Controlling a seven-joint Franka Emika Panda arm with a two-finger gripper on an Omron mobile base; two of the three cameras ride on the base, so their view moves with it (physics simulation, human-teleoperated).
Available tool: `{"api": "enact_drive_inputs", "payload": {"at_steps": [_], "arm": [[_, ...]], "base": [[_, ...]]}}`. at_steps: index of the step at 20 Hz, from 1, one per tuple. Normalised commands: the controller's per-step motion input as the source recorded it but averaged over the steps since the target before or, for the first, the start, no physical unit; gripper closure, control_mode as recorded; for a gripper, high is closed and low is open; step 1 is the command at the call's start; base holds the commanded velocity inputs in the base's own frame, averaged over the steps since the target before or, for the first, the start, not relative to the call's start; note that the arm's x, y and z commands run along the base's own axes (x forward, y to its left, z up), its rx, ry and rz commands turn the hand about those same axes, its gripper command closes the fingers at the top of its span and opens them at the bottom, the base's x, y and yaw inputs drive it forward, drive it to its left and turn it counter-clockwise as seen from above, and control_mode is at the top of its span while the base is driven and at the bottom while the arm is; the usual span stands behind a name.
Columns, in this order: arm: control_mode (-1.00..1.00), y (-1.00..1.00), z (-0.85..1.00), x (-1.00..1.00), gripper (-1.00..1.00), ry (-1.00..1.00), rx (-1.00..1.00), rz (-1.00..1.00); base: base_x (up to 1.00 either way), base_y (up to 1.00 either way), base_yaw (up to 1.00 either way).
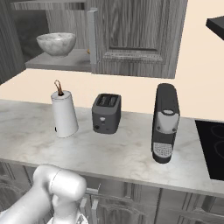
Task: Open the cabinet. Pick the bowls from the counter and place them in the cabinet. Then close the cabinet.
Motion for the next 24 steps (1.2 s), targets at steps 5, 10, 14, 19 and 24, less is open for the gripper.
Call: {"api": "enact_drive_inputs", "payload": {"at_steps": [5,10,14,19,24], "arm": [[-1.0,0.81,-0.21,0.2,-1.0,0.34,0.19,-0.16],[-1.0,0.86,-0.33,0.17,-1.0,0.29,0.15,-0.16],[-1.0,0.7,-0.43,0.29,-1.0,0.28,0.15,-0.19],[-1.0,0.65,-0.35,0.28,-1.0,0.23,0.14,-0.2],[-1.0,0.57,-0.05,0.02,-1.0,0.07,0.12,-0.31]], "base": [[0.0,0.0,0.0],[0.0,0.0,0.0],[0.0,0.0,0.0],[0.0,0.0,0.0],[0.0,0.0,0.0]]}}
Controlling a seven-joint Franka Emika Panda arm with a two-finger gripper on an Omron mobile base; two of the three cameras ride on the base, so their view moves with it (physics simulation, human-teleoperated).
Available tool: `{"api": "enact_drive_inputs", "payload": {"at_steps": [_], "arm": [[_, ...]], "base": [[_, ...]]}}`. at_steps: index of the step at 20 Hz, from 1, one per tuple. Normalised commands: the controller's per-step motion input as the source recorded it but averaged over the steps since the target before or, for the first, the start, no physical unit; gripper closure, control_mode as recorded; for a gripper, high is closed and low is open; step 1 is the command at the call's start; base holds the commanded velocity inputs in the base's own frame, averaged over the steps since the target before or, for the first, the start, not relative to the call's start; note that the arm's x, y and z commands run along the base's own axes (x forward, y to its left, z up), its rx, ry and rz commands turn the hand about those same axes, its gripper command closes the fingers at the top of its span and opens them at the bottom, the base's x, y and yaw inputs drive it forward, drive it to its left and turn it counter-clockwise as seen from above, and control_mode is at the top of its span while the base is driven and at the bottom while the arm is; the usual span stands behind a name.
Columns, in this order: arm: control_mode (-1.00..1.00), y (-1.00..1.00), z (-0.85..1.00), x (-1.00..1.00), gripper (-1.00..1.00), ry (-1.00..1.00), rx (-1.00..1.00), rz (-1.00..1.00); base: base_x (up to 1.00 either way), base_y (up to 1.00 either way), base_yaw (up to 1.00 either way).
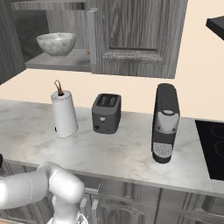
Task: Open the cabinet. Pick the bowls from the counter and place them in the cabinet. Then close the cabinet.
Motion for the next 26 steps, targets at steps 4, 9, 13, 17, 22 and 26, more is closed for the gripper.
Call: {"api": "enact_drive_inputs", "payload": {"at_steps": [4,9,13,17,22,26], "arm": [[-1.0,0.63,0.0,-0.51,-1.0,-0.02,0.09,-0.44],[-1.0,0.53,0.0,-0.87,-1.0,-0.12,0.1,-0.54],[-1.0,0.63,0.0,-0.71,-1.0,-0.16,0.07,-0.63],[-1.0,0.67,0.0,-0.68,-1.0,-0.21,0.05,-0.67],[-1.0,0.57,0.03,-0.82,-1.0,-0.28,0.07,-0.7],[-1.0,0.46,0.05,-0.94,-1.0,-0.3,0.1,-0.72]], "base": [[0.0,0.0,0.0],[0.0,0.0,0.0],[0.0,0.0,0.0],[0.0,0.0,0.0],[0.0,0.0,0.0],[0.0,0.0,0.0]]}}
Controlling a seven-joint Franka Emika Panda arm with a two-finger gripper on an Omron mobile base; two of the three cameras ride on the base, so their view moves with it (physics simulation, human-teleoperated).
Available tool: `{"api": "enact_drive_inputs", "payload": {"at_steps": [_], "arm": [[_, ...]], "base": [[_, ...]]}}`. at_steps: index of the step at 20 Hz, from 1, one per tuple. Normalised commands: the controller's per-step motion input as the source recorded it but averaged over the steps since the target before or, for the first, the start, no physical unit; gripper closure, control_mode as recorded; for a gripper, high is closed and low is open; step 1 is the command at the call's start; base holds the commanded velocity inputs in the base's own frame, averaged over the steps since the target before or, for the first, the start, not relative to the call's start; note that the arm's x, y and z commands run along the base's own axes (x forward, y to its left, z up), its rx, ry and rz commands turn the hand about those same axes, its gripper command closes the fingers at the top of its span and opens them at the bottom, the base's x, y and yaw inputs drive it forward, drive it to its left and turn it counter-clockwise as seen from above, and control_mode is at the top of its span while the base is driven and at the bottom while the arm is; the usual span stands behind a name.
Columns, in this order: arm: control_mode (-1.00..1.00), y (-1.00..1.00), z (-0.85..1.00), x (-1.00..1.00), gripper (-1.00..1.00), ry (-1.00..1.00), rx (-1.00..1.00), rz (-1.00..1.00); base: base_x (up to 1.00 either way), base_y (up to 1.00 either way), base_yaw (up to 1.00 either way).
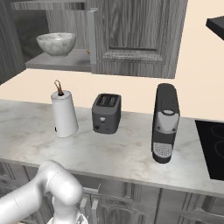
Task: Open the cabinet. Pick the bowls from the counter and place them in the cabinet. Then close the cabinet.
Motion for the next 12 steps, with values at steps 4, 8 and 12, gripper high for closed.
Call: {"api": "enact_drive_inputs", "payload": {"at_steps": [4,8,12], "arm": [[-1.0,0.14,0.0,-1.0,-1.0,-0.15,0.3,-0.66],[-1.0,-0.04,-0.07,-0.97,-1.0,0.0,0.56,-0.54],[-1.0,-0.05,0.03,-0.53,-1.0,0.12,0.7,-0.43]], "base": [[0.0,0.0,0.0],[0.0,0.0,0.0],[0.0,0.0,0.0]]}}
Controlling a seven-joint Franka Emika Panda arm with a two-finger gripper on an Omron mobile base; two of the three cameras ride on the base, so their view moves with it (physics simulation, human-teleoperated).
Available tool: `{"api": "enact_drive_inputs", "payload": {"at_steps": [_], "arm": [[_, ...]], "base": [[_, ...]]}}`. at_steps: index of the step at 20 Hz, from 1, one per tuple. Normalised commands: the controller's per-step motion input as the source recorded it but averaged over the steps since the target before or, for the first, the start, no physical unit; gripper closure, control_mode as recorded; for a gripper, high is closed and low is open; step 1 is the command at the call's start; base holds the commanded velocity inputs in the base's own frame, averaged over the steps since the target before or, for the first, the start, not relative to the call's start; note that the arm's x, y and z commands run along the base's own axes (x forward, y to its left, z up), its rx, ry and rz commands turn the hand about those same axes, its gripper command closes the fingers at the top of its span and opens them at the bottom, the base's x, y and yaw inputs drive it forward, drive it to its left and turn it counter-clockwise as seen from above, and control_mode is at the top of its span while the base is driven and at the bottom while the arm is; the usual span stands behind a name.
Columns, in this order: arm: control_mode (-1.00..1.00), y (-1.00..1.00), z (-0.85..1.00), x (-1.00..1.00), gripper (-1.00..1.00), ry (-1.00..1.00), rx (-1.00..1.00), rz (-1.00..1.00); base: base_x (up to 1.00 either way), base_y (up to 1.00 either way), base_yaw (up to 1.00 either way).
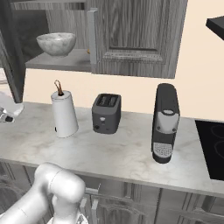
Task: Open the cabinet. Pick the bowls from the counter and place them in the cabinet. Then close the cabinet.
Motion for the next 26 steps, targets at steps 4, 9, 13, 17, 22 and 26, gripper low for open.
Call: {"api": "enact_drive_inputs", "payload": {"at_steps": [4,9,13,17,22,26], "arm": [[-1.0,-0.07,0.55,0.07,-1.0,0.28,0.65,-0.28],[-1.0,-0.09,0.65,0.34,-1.0,0.48,0.55,-0.19],[-1.0,0.0,0.76,0.68,-1.0,0.53,0.43,-0.13],[-1.0,0.0,0.63,0.75,-1.0,0.62,0.4,-0.1],[-1.0,0.01,0.81,0.89,-1.0,0.62,0.27,-0.08],[-1.0,0.3,0.67,1.0,-1.0,0.42,0.09,-0.09]], "base": [[0.0,0.0,0.0],[0.0,0.0,0.0],[0.0,0.0,0.0],[0.0,0.0,0.0],[0.0,0.0,0.0],[0.0,0.0,0.0]]}}
